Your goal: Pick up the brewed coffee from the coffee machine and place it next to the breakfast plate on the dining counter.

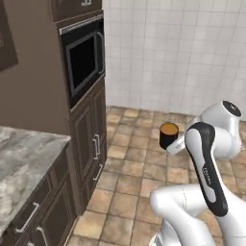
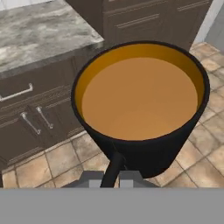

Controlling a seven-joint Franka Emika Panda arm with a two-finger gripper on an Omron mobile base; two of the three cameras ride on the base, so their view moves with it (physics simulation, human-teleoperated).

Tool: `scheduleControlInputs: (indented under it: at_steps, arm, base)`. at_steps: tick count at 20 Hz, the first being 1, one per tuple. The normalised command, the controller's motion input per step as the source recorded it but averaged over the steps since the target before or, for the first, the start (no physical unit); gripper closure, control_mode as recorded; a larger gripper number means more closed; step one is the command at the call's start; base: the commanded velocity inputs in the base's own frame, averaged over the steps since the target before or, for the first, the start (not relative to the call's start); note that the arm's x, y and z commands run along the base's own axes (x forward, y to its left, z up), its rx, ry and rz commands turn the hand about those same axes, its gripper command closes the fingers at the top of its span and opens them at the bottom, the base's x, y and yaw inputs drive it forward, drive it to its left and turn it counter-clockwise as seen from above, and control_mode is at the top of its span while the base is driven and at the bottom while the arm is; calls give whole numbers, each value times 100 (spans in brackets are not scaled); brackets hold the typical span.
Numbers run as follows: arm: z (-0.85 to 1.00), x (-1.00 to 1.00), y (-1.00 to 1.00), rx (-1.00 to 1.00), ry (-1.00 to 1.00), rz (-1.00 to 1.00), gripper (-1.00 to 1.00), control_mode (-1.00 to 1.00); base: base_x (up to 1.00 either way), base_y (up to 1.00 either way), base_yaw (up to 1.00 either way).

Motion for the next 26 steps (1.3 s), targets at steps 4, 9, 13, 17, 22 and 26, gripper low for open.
scheduleControlInputs:
  at_steps: [4, 9, 13, 17, 22, 26]
  arm:
    - [0, 0, 0, 0, 0, 0, 100, 100]
    - [0, 0, 0, 0, 0, 0, 100, 100]
    - [0, 0, 0, 0, 0, 0, 100, 100]
    - [0, 0, 0, 0, 0, 0, 100, 100]
    - [0, 0, 0, 0, 0, 0, 100, 100]
    - [0, 0, 0, 0, 0, 0, 100, 100]
  base:
    - [26, -11, -73]
    - [42, -1, -70]
    - [43, 0, -70]
    - [51, 0, -69]
    - [69, 11, -64]
    - [85, 33, -59]
